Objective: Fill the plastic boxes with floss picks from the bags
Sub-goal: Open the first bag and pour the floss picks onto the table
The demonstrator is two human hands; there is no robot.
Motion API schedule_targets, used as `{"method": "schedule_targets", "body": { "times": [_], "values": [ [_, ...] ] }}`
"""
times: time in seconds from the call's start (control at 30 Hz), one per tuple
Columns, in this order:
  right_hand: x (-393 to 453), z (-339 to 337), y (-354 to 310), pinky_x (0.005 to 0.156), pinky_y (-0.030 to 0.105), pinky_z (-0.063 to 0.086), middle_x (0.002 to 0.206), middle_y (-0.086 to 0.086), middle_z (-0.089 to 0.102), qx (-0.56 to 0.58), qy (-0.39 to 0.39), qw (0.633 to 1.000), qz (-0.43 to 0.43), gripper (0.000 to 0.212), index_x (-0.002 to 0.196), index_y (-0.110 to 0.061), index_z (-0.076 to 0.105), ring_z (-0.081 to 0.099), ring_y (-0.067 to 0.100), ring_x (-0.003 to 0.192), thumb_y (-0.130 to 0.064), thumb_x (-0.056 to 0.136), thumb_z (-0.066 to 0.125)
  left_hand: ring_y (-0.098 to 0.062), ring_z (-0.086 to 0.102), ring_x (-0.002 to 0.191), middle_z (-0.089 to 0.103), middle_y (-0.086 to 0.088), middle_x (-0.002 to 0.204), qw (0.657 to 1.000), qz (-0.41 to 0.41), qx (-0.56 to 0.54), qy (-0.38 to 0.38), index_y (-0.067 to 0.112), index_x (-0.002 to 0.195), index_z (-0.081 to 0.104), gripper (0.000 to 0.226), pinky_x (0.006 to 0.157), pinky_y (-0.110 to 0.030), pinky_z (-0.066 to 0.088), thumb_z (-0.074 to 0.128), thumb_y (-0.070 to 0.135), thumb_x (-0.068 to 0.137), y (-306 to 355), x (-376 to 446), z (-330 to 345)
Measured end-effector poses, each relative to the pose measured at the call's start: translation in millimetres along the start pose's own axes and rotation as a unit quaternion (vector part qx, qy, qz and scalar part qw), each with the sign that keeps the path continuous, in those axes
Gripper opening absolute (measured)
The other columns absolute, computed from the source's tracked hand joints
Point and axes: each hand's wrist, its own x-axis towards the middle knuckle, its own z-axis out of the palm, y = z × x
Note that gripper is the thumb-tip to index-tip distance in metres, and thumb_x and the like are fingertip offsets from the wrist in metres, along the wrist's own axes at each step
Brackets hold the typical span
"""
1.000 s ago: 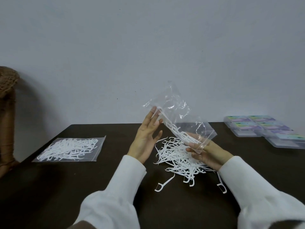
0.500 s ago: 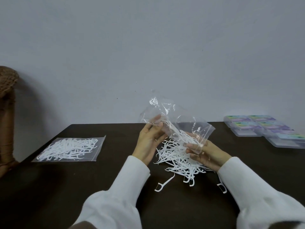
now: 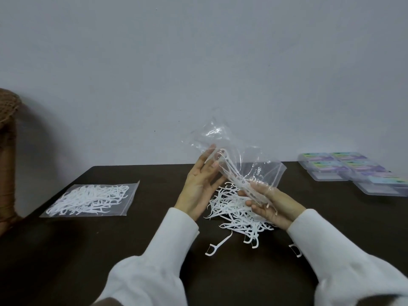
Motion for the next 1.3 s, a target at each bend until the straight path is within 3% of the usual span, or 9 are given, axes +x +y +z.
{"method": "schedule_targets", "body": {
  "times": [0.3, 0.43, 0.63, 0.73, 0.83, 0.93, 1.07, 1.17, 1.3],
  "values": [
    [-2.1, -3.7, -3.7, 0.051, 0.022, 0.057, 0.091, 0.019, 0.071, 0.000, -0.006, 0.999, 0.037, 0.025, 0.105, -0.002, 0.060, 0.071, 0.020, 0.067, -0.005, 0.081, 0.055, -0.009, 0.067, 0.098, 0.066, 0.004, 0.114, 0.994, 0.038, -0.076, 0.068, 0.015, 0.122, 0.054, 0.039, 0.075, -0.025, 0.057, 0.049, 0.003, 0.085, 7.8, 1.7, -4.7],
    [0.3, -9.7, -7.8, 0.055, 0.020, 0.057, 0.090, 0.016, 0.072, 0.002, 0.024, 1.000, 0.009, 0.018, 0.099, 0.000, 0.063, 0.072, 0.019, 0.074, 0.000, 0.083, 0.055, -0.009, 0.068, 0.096, 0.066, 0.005, 0.113, 0.989, 0.051, -0.105, 0.093, 0.017, 0.120, 0.054, 0.032, 0.072, -0.025, 0.057, 0.040, 0.001, 0.096, 11.6, 2.7, -11.3],
    [4.5, -18.6, -7.4, 0.065, 0.018, 0.057, 0.102, 0.019, 0.068, -0.085, 0.092, 0.990, -0.060, 0.025, 0.109, 0.004, 0.060, 0.072, 0.019, 0.078, 0.002, 0.084, 0.059, -0.012, 0.063, 0.104, 0.063, 0.002, 0.118, 0.981, 0.071, -0.141, 0.114, 0.016, 0.115, 0.056, 0.029, 0.075, -0.026, 0.058, 0.038, 0.001, 0.097, 18.7, 1.8, -17.6],
    [3.6, -20.1, -7.1, 0.071, 0.016, 0.053, 0.109, 0.010, 0.066, -0.276, 0.117, 0.946, -0.122, 0.021, 0.101, -0.013, 0.067, 0.068, 0.008, 0.085, -0.002, 0.082, 0.064, -0.012, 0.064, 0.102, 0.063, 0.000, 0.118, 0.977, 0.072, -0.159, 0.120, 0.015, 0.113, 0.056, 0.029, 0.081, -0.028, 0.057, 0.037, 0.000, 0.096, 19.8, 2.0, -18.4],
    [3.7, -20.3, -5.7, 0.093, 0.025, 0.042, 0.109, -0.008, 0.065, -0.435, 0.097, 0.879, -0.168, 0.026, 0.095, -0.030, 0.067, 0.058, 0.007, 0.104, -0.008, 0.081, 0.069, -0.012, 0.064, 0.102, 0.063, 0.001, 0.118, 0.976, 0.070, -0.165, 0.123, 0.015, 0.113, 0.057, 0.029, 0.084, -0.029, 0.055, 0.037, 0.001, 0.096, 19.3, 0.9, -19.6],
    [4.5, -19.2, -2.0, 0.103, 0.033, 0.044, 0.106, -0.008, 0.069, -0.431, 0.055, 0.883, -0.179, 0.028, 0.097, -0.028, 0.069, 0.062, 0.006, 0.105, -0.006, 0.080, 0.069, -0.012, 0.065, 0.100, 0.062, 0.000, 0.119, 0.975, 0.069, -0.177, 0.119, 0.015, 0.113, 0.057, 0.030, 0.084, -0.029, 0.054, 0.036, 0.000, 0.097, 19.5, 0.3, -19.6],
    [6.4, -20.2, -1.3, 0.107, 0.033, 0.039, 0.109, -0.015, 0.067, -0.441, 0.073, 0.870, -0.209, 0.028, 0.095, -0.033, 0.067, 0.057, 0.005, 0.112, -0.008, 0.083, 0.067, -0.011, 0.066, 0.100, 0.061, -0.001, 0.123, 0.974, 0.064, -0.189, 0.112, 0.015, 0.114, 0.058, 0.031, 0.079, -0.027, 0.057, 0.037, 0.000, 0.097, 19.7, 0.6, -20.4],
    [6.0, -18.6, -1.4, 0.105, 0.029, 0.038, 0.110, -0.017, 0.065, -0.440, 0.076, 0.864, -0.231, 0.028, 0.099, -0.033, 0.065, 0.056, 0.002, 0.113, -0.010, 0.084, 0.065, -0.012, 0.068, 0.098, 0.064, -0.002, 0.118, 0.970, 0.060, -0.215, 0.094, 0.014, 0.113, 0.059, 0.033, 0.082, -0.029, 0.057, 0.037, -0.002, 0.094, 20.2, -0.2, -18.5],
    [3.4, -8.1, -1.7, 0.092, 0.025, 0.047, 0.115, -0.012, 0.063, -0.377, 0.034, 0.891, -0.251, 0.025, 0.107, -0.030, 0.060, 0.060, -0.001, 0.105, -0.012, 0.092, 0.052, -0.017, 0.068, 0.098, 0.064, -0.007, 0.117, 0.967, 0.037, -0.242, 0.070, 0.011, 0.113, 0.059, 0.037, 0.083, -0.033, 0.057, 0.043, -0.004, 0.084, 15.8, -2.7, -9.3]
  ]
}}
